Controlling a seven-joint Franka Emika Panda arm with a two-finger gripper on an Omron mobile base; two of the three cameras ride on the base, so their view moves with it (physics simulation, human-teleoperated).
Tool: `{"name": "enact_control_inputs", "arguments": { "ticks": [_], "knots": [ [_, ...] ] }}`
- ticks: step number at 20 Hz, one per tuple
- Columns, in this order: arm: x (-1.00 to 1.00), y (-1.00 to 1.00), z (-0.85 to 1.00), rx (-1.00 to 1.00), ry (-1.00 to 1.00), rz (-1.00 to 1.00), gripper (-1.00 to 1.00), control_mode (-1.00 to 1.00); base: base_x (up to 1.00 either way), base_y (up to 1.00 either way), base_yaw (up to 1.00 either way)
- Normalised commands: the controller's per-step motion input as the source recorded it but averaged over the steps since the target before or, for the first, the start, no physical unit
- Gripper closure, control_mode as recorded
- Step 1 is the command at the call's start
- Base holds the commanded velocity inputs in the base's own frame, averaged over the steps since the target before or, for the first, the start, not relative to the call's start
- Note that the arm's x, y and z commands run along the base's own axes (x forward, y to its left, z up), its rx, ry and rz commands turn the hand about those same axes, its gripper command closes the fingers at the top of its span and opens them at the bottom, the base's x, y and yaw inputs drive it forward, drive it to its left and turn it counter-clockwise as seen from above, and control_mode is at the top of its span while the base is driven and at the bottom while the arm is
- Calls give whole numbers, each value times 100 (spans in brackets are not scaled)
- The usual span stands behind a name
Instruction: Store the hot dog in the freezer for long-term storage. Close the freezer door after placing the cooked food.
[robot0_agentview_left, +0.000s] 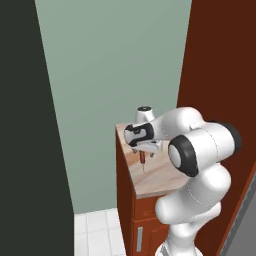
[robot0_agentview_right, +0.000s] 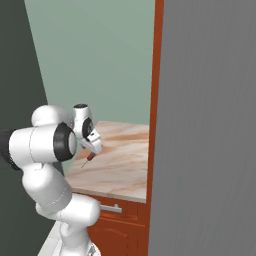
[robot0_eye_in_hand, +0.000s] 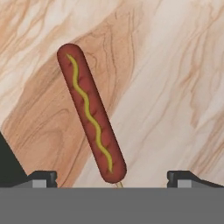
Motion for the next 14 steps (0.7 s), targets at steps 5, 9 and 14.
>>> {"name": "enact_control_inputs", "arguments": {
  "ticks": [5,9,14],
  "knots": [
    [1,0,-32,-2,0,0,-100,-100,0,0,0],
    [0,0,-37,0,0,0,-100,-100,0,0,0],
    [0,0,-28,0,-1,0,-100,-100,0,0,0]
  ]
}}
